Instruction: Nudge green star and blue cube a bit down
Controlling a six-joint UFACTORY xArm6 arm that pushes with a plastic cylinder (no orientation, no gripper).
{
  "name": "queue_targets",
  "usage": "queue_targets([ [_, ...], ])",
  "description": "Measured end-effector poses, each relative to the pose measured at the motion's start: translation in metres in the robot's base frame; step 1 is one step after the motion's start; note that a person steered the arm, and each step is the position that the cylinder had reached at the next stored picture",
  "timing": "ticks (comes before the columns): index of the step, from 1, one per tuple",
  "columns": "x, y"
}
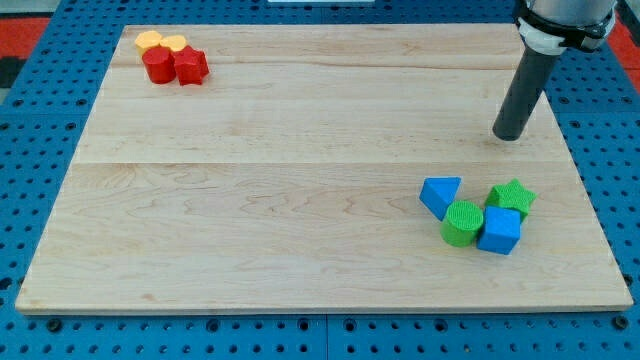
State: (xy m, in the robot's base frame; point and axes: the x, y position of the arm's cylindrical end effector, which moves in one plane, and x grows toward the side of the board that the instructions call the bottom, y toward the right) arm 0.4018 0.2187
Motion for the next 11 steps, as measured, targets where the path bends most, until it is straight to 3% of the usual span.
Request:
queue_targets([
  [6, 0.014, -0.025],
  [9, 0.037, 0.055],
  [11, 0.062, 0.050],
])
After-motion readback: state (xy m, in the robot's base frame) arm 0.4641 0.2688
